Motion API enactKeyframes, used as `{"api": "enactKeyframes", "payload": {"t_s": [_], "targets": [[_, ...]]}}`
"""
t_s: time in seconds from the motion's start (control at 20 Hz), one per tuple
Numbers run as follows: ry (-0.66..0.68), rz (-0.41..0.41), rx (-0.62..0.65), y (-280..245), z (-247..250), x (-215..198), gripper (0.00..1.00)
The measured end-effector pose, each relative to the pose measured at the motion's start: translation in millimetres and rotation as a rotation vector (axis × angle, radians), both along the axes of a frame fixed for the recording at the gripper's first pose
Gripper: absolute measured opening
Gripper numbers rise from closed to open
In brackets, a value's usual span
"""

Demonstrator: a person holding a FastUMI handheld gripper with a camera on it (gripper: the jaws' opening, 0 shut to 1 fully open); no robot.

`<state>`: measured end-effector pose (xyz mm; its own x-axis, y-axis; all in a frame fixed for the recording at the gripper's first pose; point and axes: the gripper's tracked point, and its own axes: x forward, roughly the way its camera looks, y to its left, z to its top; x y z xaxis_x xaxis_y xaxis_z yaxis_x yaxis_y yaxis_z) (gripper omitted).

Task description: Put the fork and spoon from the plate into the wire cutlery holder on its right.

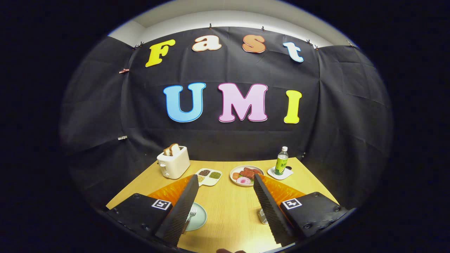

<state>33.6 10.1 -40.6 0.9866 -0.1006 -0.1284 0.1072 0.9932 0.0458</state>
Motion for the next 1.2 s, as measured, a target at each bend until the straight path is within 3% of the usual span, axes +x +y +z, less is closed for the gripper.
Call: {"api": "enactKeyframes", "payload": {"t_s": [0.4, 0.55, 0.75, 1.05, 1.2], "targets": [[0.290, 0.085, 0.003, 49.3, -91.1, 33.7, 0.98], [0.397, 0.146, -0.056, 71.9, -131.1, 44.6, 0.99], [0.556, 0.253, 0.026, 116.9, -185.2, 49.6, 0.99], [0.788, 0.217, 0.095, 131.9, -262.8, 61.2, 0.99], [0.831, 0.224, 0.052, 133.9, -285.9, 70.1, 0.98]]}}
